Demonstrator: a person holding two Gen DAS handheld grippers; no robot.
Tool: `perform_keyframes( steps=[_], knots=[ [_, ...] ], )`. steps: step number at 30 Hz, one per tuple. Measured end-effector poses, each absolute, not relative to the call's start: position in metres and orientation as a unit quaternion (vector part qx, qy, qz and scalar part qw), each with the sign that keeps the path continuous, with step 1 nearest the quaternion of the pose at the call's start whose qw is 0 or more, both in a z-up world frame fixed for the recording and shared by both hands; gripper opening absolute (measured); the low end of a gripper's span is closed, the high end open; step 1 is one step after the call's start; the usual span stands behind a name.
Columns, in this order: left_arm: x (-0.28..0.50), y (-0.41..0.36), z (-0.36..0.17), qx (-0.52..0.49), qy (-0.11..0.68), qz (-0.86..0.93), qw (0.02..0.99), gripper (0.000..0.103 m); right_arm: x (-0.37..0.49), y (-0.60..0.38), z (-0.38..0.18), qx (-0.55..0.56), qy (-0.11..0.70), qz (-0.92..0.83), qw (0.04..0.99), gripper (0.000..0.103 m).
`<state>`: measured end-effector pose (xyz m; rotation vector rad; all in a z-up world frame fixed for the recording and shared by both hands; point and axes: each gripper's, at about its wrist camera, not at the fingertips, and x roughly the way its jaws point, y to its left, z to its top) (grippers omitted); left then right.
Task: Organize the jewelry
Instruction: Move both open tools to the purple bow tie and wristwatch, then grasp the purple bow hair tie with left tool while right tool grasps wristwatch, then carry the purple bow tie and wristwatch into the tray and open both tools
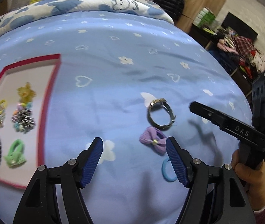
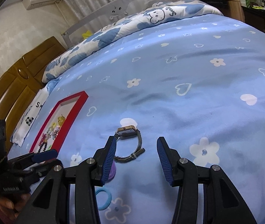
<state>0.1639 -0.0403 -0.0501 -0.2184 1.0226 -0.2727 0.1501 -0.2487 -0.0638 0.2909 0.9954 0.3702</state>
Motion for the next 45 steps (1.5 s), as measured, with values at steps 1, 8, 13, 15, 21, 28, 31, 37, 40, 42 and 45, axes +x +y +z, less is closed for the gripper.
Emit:
perform_keyframes(
  steps=[1, 8, 13, 15, 21, 28, 31, 37, 40, 42, 45],
  knots=[
    [0.169, -0.045, -0.054, -0.102, 0.491, -0.134, 0.855, 0.069, 0.153, -0.248, -0.066, 0.135, 0.476, 0.177, 0.851, 0.048],
    [0.192, -0.066, -0.077, -0.085, 0.51, -0.147, 0.843, 0.068, 0.168, -0.24, -0.078, 0.12, 0.49, 0.186, 0.843, 0.048],
    [0.203, -0.08, -0.095, -0.068, 0.522, -0.155, 0.836, 0.053, 0.175, -0.236, -0.087, 0.117, 0.502, 0.189, 0.836, 0.047],
    [0.205, -0.085, -0.096, -0.062, 0.519, -0.16, 0.838, 0.035, 0.176, -0.233, -0.091, 0.115, 0.507, 0.19, 0.833, 0.047],
    [0.204, -0.083, -0.098, -0.065, 0.512, -0.173, 0.839, 0.016, 0.181, -0.221, -0.103, 0.095, 0.52, 0.19, 0.827, 0.043],
    [0.196, -0.053, -0.086, -0.098, 0.497, -0.153, 0.849, 0.013, 0.178, -0.209, -0.105, 0.059, 0.52, 0.173, 0.835, 0.006],
    [0.189, -0.04, -0.078, -0.114, 0.485, -0.143, 0.855, 0.012, 0.175, -0.209, -0.099, 0.069, 0.512, 0.176, 0.838, 0.006],
    [0.173, -0.017, -0.06, -0.134, 0.464, -0.125, 0.867, 0.012, 0.165, -0.202, -0.079, 0.088, 0.488, 0.193, 0.846, 0.006],
    [0.162, -0.005, -0.051, -0.143, 0.453, -0.115, 0.873, 0.012, 0.16, -0.197, -0.067, 0.098, 0.478, 0.203, 0.849, 0.006],
    [0.154, 0.006, -0.044, -0.149, 0.446, -0.109, 0.876, 0.012, 0.158, -0.193, -0.061, 0.103, 0.472, 0.211, 0.85, 0.006],
    [0.142, 0.021, -0.036, -0.156, 0.436, -0.1, 0.88, 0.012, 0.154, -0.184, -0.052, 0.107, 0.466, 0.222, 0.85, 0.006]
  ],
)
